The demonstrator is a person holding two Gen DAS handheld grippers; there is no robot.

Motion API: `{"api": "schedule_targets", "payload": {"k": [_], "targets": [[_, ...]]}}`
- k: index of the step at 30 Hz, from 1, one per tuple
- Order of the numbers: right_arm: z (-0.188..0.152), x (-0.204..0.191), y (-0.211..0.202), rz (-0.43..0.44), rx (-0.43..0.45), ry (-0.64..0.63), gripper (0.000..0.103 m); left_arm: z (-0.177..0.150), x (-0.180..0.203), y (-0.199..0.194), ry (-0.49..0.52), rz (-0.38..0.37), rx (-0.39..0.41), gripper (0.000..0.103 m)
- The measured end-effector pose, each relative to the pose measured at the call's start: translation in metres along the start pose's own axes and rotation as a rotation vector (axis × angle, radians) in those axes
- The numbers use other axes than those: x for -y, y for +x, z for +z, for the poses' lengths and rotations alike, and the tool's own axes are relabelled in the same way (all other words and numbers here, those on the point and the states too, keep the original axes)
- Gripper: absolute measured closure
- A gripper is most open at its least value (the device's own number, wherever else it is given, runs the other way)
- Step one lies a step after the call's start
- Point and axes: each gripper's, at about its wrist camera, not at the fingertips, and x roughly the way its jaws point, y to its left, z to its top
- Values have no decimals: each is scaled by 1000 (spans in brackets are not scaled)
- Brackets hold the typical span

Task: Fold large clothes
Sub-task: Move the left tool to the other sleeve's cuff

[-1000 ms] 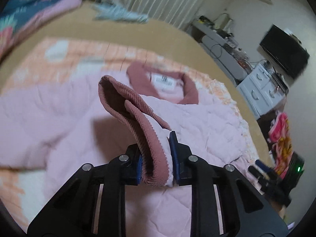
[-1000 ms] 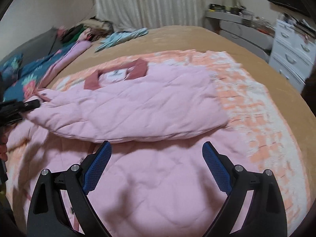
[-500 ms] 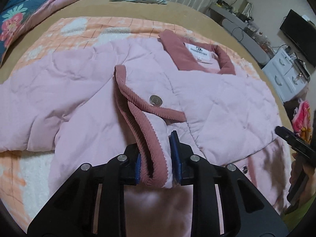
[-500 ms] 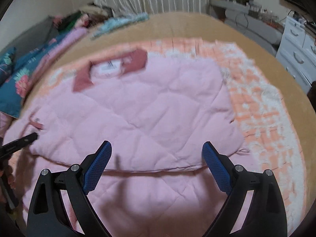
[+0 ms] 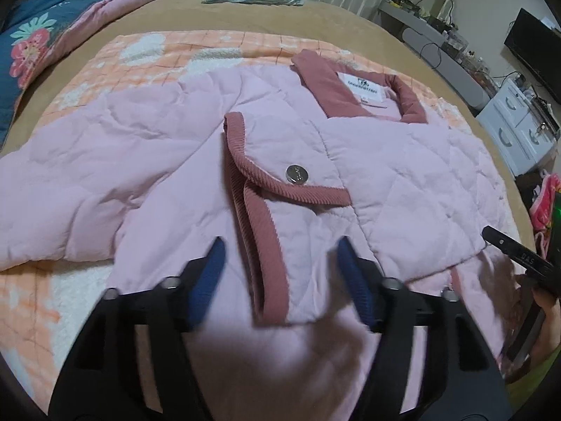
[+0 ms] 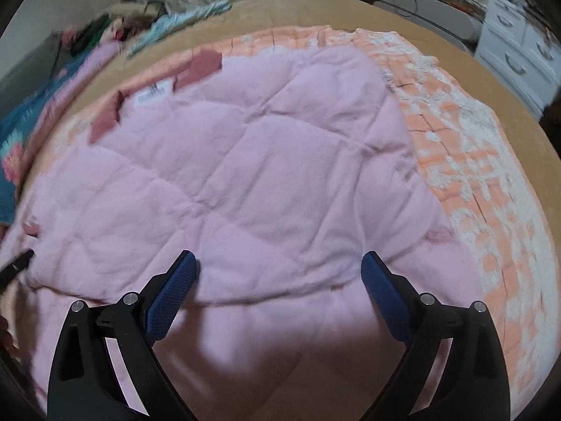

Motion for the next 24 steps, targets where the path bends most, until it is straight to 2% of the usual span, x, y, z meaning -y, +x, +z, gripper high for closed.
{"api": "schedule_targets", "payload": {"k": [3,4,6,10,16,20,24], "targets": [[-6,-7,-22,54,39,22,7,-3,0,-15,-3,1,7,24],[-10,-13,-31,62,54,9,6,-4,-1,-20,-8,1,11,15],[-16,-24,-45,68,71,-19,5,-6,-4,-32,-22,-10,17,9],[-27,-45,-73,79,122,-60,4,-13,-10,-55,-33,12,43,9],[-38,-73,-101,94,169,-97,4,-23,-34,-81,-106,35,67,9],[-45,-92,-112,107,175,-112,4,-29,-51,-97,-131,46,85,9],[-50,-110,-119,165,174,-107,4,-36,-70,-110,-162,61,101,9]]}}
